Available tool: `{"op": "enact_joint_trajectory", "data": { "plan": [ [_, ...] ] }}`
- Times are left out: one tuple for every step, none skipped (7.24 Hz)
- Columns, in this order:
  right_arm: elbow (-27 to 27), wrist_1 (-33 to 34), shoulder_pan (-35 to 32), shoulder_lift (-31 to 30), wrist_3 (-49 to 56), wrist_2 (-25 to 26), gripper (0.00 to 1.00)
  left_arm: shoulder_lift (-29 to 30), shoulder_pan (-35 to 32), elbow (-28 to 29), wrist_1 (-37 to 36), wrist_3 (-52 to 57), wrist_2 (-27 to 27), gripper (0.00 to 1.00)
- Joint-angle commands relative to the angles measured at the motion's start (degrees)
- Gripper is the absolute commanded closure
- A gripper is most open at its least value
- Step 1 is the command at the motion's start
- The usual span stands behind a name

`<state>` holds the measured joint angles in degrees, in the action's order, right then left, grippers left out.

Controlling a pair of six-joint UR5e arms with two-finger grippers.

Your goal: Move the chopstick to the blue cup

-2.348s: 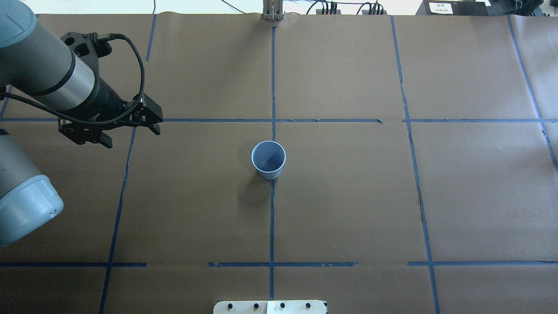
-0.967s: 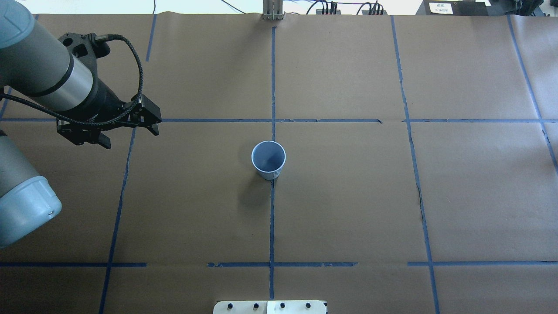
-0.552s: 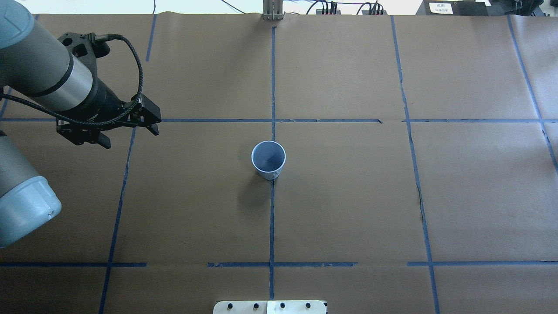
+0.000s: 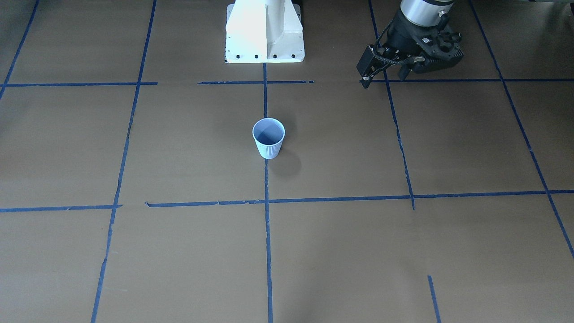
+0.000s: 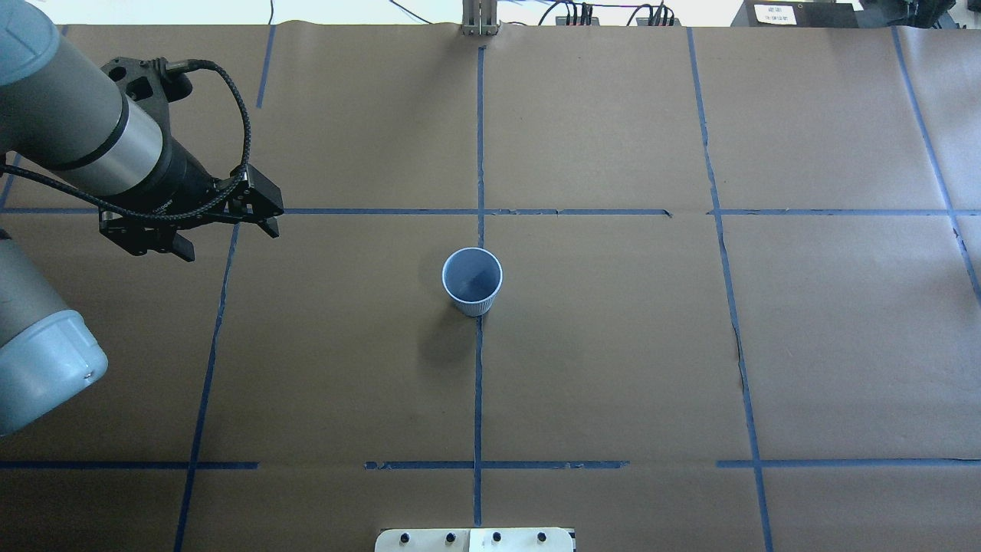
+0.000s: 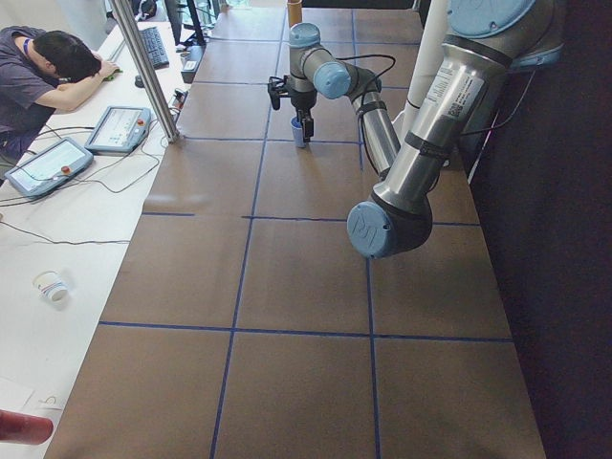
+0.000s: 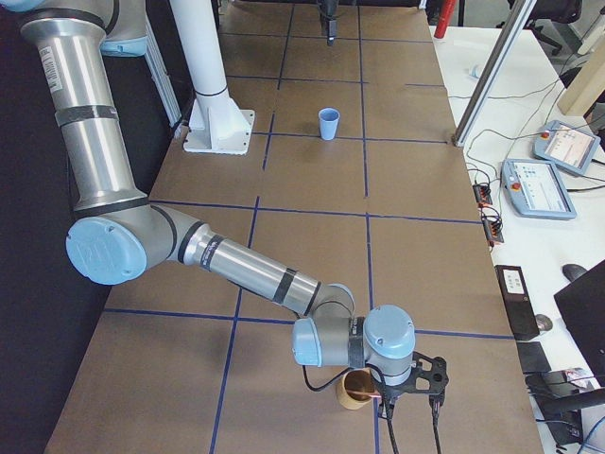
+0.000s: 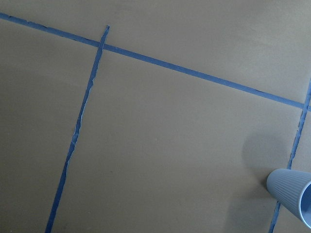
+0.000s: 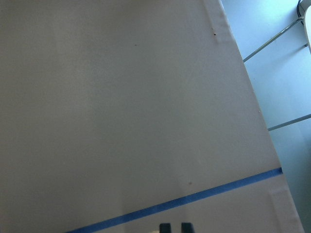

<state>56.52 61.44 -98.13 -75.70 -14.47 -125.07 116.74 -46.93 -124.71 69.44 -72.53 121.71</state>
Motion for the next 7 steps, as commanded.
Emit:
{"op": "enact_joint_trajectory", "data": {
  "plan": [
    [3.13,0.00,-0.48,0.82,-1.18,-0.52,1.00,0.07,0.00,-0.52,-0.01,-0.42,0.11,0.00],
    [4.55,0.35,-1.96,0.65,-1.00,-1.57,1.00,0.07,0.00,-0.79,-0.01,-0.42,0.11,0.00],
    [5.17,0.79,-3.80,0.38,-0.91,-4.54,1.00,0.07,0.00,-1.14,-0.01,-0.42,0.11,0.00],
    [5.96,1.92,-6.17,0.03,-0.57,-6.57,1.00,0.07,0.00,-1.75,-0.09,-0.51,0.19,0.00],
    [8.58,5.24,-7.76,-0.41,0.48,-7.63,1.00,0.07,0.00,-2.37,-0.10,-0.51,0.20,0.00],
    [11.48,8.75,-8.82,-1.19,4.15,-8.25,1.00,0.07,0.00,-3.07,-0.10,-1.29,0.20,0.00],
    [15.33,16.79,-10.57,-1.12,9.67,-8.52,1.00,0.07,0.09,-3.51,-0.10,-1.56,0.28,0.00]
  ]
}}
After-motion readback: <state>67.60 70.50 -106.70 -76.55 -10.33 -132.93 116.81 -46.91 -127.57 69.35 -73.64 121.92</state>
